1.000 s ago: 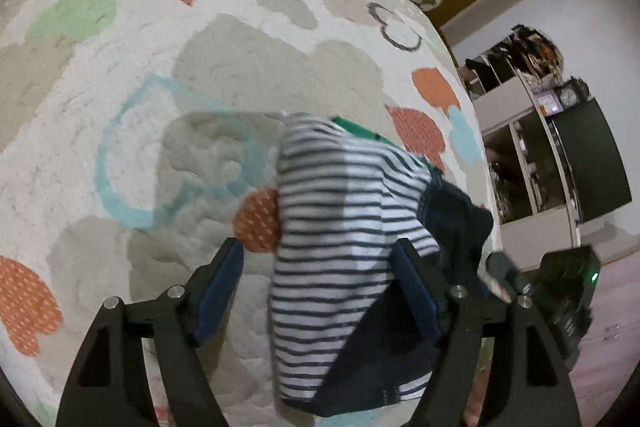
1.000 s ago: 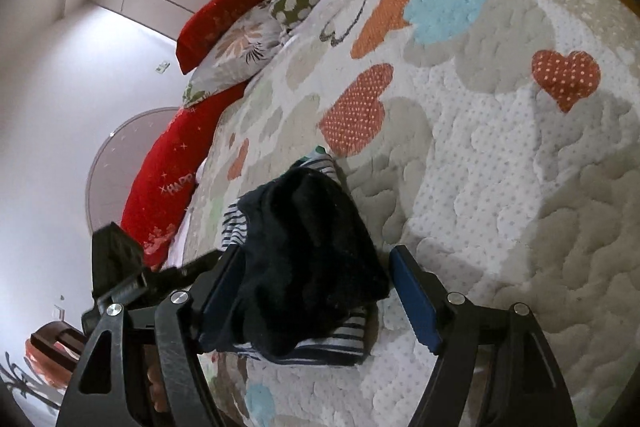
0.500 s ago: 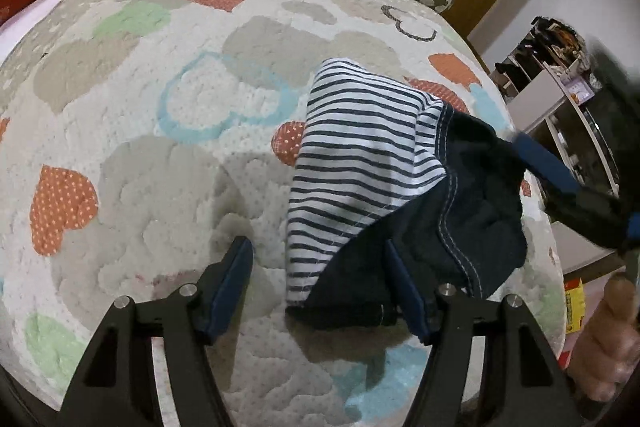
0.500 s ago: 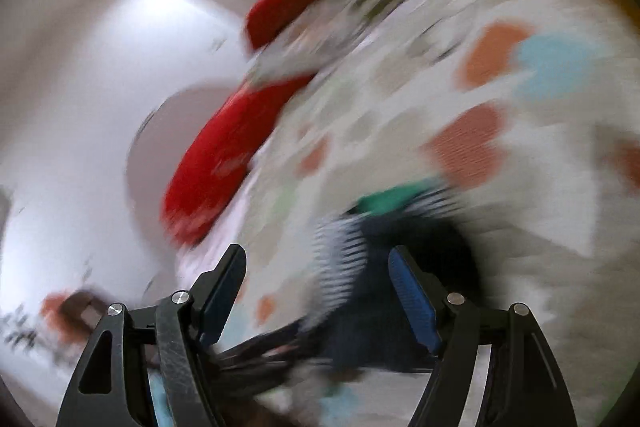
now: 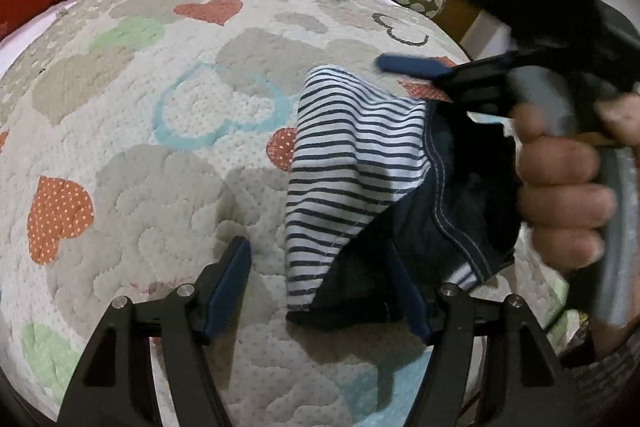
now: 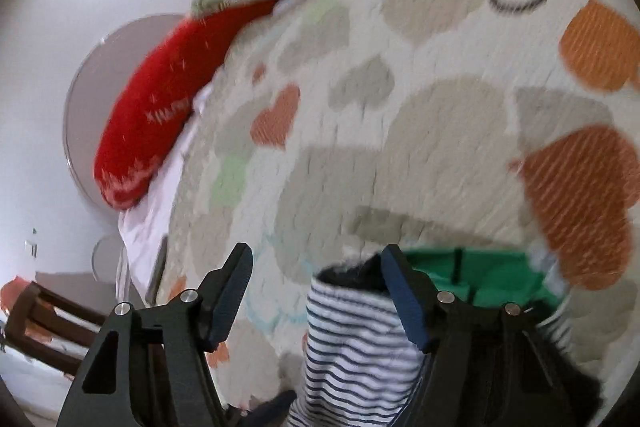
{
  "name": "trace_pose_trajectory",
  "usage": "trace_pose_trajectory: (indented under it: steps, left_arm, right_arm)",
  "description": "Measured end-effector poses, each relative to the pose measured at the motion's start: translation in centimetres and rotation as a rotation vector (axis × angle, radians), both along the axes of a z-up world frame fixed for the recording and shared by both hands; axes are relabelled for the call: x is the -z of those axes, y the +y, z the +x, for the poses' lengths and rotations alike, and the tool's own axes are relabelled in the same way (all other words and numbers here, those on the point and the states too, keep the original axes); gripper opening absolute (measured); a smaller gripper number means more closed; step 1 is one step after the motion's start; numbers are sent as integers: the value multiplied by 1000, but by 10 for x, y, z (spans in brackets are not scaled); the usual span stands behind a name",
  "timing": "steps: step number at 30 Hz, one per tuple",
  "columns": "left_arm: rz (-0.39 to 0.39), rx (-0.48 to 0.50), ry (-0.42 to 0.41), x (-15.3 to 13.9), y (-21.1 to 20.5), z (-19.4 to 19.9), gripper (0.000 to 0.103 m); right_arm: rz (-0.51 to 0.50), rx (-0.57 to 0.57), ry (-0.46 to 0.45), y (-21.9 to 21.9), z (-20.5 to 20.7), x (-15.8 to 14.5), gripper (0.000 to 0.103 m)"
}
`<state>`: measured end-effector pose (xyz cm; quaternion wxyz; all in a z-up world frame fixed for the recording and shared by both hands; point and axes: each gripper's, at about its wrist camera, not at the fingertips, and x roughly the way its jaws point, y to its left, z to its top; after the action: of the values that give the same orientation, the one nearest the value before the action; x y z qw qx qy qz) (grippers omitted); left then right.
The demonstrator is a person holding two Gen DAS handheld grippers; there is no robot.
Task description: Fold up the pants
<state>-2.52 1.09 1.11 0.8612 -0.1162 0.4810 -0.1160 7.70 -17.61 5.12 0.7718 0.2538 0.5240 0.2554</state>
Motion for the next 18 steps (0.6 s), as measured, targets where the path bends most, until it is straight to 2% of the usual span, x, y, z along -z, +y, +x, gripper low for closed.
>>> trace_pose_trajectory:
  steps: [3, 5, 8, 13, 16, 18]
  left_arm:
    - [-56, 19, 43, -8, 10, -1, 69]
    - [-99, 22, 36, -18, 18, -2, 69]
    - [-143, 19, 25, -28, 29, 2, 69]
    - [-258, 42, 128, -15, 31, 38, 74]
    - [-283, 90, 175, -4, 16, 57, 76]
    - [-274, 125, 176, -3, 2, 64, 81]
  right_arm:
    - [39, 46, -60, -23, -15, -23, 72]
    - [28, 60, -98, -42, -30, -37, 72]
    - [-5, 95, -120, -76, -58, -40, 73]
    - [-21, 160, -96, -124, -106, -20, 76]
    - [34, 157, -46, -129, -118, 3, 76]
    - [83, 159, -8, -129, -117, 19, 76]
